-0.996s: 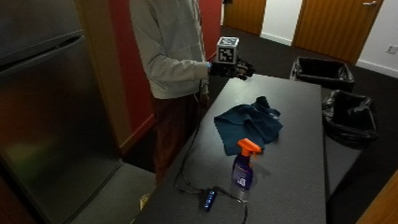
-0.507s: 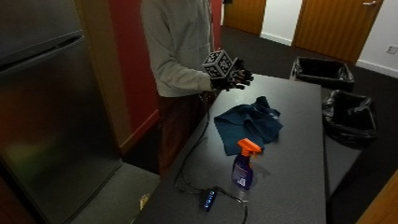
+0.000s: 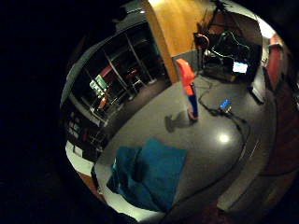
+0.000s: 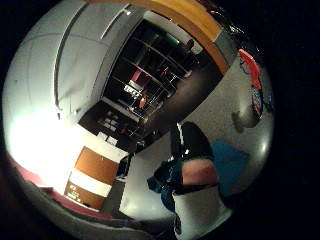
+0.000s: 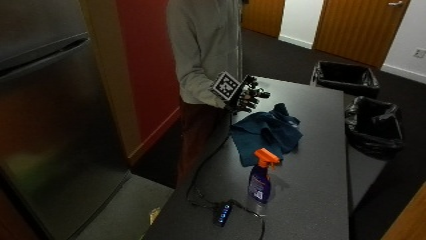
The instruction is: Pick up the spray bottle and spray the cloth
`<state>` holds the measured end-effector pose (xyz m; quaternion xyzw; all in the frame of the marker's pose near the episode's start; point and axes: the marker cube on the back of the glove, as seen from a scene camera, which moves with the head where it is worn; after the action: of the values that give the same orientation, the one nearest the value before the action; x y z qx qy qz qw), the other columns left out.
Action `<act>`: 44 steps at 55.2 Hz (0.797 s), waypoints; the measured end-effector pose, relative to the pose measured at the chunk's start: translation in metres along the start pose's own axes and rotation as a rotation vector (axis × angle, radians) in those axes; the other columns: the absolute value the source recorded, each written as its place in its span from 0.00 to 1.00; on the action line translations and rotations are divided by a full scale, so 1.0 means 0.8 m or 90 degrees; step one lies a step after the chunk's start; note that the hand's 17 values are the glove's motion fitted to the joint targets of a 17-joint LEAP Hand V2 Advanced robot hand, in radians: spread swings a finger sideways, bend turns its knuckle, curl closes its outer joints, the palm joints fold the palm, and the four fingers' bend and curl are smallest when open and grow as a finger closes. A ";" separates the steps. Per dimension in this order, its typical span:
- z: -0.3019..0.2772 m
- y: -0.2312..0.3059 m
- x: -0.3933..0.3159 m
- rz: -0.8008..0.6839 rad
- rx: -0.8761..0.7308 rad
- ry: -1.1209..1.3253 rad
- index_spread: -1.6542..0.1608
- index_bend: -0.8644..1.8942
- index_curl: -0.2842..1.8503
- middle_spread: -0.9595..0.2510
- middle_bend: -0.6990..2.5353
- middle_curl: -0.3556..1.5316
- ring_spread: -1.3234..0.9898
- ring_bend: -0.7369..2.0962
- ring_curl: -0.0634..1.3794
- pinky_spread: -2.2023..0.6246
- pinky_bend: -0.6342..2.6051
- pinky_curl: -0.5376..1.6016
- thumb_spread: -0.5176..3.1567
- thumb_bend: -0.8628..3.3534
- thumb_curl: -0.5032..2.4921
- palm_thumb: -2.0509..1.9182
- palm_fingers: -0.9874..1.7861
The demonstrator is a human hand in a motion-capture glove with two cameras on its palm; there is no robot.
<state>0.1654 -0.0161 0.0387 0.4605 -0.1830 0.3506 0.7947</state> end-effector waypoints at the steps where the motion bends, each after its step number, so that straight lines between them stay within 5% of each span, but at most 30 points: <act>1: 0.001 -0.001 0.002 0.005 0.005 0.000 0.77 0.35 0.22 0.76 0.31 0.37 0.58 0.41 0.24 0.83 0.34 0.41 0.42 0.20 0.31 0.71 0.42; 21: 0.012 -0.057 0.053 0.096 0.219 -0.003 0.78 0.35 0.22 0.77 0.31 0.38 0.58 0.42 0.25 0.82 0.34 0.42 0.41 0.20 0.31 0.71 0.42; 31: 0.021 -0.057 0.089 0.161 0.236 -0.030 0.79 0.35 0.22 0.78 0.30 0.38 0.58 0.42 0.25 0.82 0.34 0.42 0.41 0.20 0.32 0.71 0.42; 35: 0.029 -0.043 0.108 0.115 0.210 -0.044 0.79 0.35 0.22 0.78 0.30 0.38 0.58 0.42 0.25 0.82 0.34 0.42 0.41 0.20 0.32 0.71 0.42; 44: 0.065 -0.035 0.128 0.292 0.280 -0.123 0.79 0.35 0.22 0.79 0.30 0.38 0.58 0.42 0.26 0.82 0.34 0.42 0.41 0.20 0.32 0.71 0.41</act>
<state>0.2582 -0.0304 0.1112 0.5991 -0.2766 0.5058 0.5557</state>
